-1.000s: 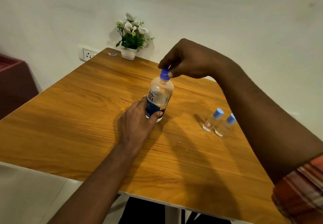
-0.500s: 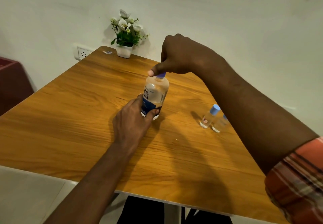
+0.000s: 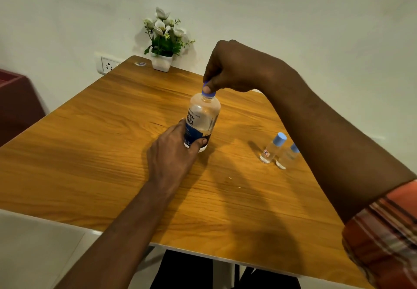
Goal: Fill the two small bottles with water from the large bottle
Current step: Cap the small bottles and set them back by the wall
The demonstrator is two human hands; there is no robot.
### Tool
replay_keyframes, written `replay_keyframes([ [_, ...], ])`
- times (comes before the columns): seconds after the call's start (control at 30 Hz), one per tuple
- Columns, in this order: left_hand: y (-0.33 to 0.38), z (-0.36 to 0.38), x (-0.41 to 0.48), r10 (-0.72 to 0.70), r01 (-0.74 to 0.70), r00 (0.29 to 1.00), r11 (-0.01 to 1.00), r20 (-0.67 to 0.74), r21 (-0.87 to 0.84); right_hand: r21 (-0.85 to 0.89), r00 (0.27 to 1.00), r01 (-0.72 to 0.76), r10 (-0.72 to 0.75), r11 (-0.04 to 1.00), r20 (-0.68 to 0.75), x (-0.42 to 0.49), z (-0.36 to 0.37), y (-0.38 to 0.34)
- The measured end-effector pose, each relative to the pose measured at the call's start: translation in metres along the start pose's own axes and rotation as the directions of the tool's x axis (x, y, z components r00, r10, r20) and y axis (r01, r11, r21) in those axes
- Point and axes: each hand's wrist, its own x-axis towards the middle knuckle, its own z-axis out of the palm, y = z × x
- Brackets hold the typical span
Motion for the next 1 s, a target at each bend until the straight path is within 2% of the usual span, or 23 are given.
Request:
replay_keyframes([
  [0.13,0.0,0.001,0.0,-0.002,0.002,1.0,1.0,-0.002,0.008,-0.045,0.999,-0.034,0.033,0.998,-0.023,0.003,0.006,0.0],
  [0.3,0.001,0.002,0.0,-0.009,0.009,1.0,1.0,0.005,0.017,-0.19,0.995,-0.076,0.063,0.979,-0.074,0.007,0.007,-0.005],
  [0.47,0.002,0.002,0.0,-0.015,0.015,1.0,1.0,0.006,0.018,-0.205,0.985,-0.14,0.114,0.969,-0.132,0.009,0.013,-0.006],
  [0.67,0.0,0.002,-0.001,-0.013,0.013,1.0,1.0,0.012,0.017,-0.05,0.96,-0.21,0.196,0.977,-0.198,-0.001,0.017,-0.001],
  [0.8,0.0,0.003,-0.001,-0.011,0.011,1.0,1.0,0.011,-0.001,0.152,0.885,-0.283,0.319,0.947,-0.34,-0.019,0.023,0.005],
  [1.0,0.0,0.001,-0.003,-0.009,0.01,1.0,1.0,0.03,-0.019,0.361,0.816,-0.276,0.416,0.891,-0.401,-0.056,0.043,0.015],
])
